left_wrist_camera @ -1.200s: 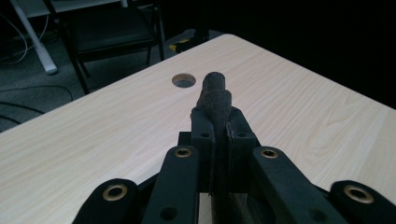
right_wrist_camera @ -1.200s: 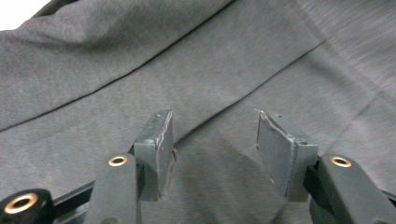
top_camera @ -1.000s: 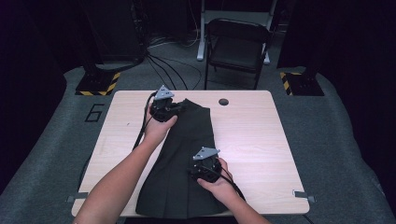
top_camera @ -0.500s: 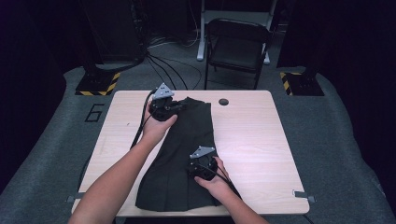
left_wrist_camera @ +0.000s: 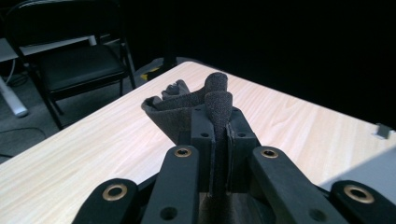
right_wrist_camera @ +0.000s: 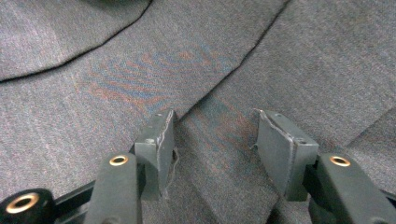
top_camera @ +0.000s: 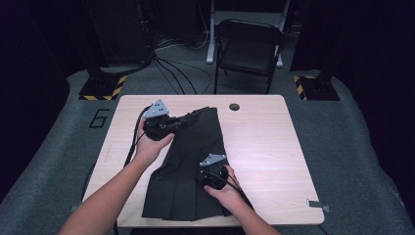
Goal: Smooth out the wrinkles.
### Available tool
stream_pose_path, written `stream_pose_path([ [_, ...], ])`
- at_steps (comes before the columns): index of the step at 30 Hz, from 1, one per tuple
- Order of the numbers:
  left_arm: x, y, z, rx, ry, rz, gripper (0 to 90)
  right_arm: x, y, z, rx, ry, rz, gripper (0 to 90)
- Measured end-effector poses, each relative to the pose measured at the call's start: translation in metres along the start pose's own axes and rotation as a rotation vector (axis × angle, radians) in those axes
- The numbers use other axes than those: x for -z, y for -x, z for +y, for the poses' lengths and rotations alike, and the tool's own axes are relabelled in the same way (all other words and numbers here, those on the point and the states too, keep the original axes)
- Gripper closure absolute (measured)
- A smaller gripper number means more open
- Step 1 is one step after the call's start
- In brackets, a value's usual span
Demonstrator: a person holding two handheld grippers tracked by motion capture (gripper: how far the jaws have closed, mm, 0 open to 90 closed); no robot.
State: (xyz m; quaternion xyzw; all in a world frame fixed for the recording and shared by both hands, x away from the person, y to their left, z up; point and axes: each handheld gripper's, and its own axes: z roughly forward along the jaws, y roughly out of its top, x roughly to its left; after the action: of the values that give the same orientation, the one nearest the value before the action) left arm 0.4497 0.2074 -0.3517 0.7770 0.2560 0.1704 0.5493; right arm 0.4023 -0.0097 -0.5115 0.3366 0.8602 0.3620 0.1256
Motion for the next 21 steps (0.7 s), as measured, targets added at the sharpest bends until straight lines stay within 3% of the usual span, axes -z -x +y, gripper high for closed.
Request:
stream_pose_path([
  [16, 0.039, 0.022, -0.022, -0.012, 0.026, -0.059, 84.4, 0.0, -0.001, -0.003, 0.006, 0.018, -0.007, 46.4],
  [21, 0.049, 0.025, -0.03, -0.013, 0.029, -0.055, 84.3, 0.0, -0.001, -0.004, 0.01, 0.02, -0.002, 46.5],
])
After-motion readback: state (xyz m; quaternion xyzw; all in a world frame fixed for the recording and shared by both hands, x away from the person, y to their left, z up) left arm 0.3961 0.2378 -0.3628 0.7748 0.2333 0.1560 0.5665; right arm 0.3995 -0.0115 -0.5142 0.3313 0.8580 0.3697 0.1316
